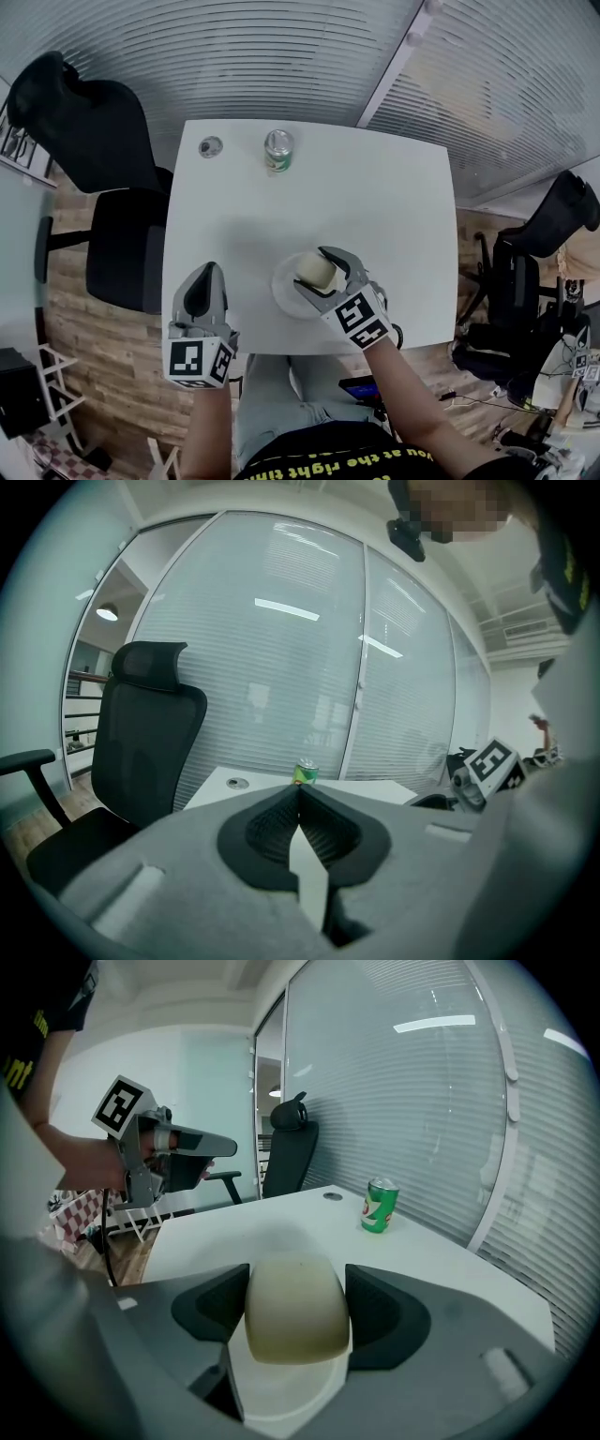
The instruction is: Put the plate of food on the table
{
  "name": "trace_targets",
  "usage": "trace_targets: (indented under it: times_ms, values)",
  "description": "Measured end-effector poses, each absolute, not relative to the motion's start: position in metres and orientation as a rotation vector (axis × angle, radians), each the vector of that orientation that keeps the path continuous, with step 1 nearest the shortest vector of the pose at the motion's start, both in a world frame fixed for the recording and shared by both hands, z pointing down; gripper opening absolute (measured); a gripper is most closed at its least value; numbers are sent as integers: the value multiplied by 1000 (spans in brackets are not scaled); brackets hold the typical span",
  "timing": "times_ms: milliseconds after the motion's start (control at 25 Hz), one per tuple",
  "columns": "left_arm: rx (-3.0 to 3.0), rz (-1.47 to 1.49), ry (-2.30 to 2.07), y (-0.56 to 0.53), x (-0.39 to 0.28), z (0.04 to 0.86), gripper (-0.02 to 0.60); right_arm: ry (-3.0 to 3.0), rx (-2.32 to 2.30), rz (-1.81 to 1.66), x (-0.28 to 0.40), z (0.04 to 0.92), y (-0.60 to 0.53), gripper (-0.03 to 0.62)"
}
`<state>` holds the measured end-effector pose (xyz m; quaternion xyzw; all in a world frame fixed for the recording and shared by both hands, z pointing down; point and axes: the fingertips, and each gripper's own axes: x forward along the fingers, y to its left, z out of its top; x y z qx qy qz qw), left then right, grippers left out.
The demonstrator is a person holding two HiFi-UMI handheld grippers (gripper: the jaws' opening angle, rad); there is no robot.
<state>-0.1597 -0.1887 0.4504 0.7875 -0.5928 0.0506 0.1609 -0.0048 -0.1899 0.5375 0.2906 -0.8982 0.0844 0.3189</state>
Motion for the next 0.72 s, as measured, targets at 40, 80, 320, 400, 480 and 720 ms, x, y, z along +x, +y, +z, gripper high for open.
trace_targets:
  times_ms: [40,80,320,400,480,720]
  values:
    - [2243,143,-1697,-187,-162,452,2,-2361,753,228,-7,541,-188,328]
    - [2238,143,-1701,-186,-164,453,0,-2360,744,231,-9,544,-186,330]
    - [2210,154,-1713,-178,-171,464,2,-2340,713,255,-13,563,-178,328]
    - [2200,156,-1717,-174,-172,466,2,-2330,704,269,-13,570,-173,328]
    - [2193,161,-1721,-172,-174,468,0,-2321,691,269,-14,577,-170,328]
    - [2178,175,-1727,-170,-177,475,1,-2294,656,274,-15,597,-167,330]
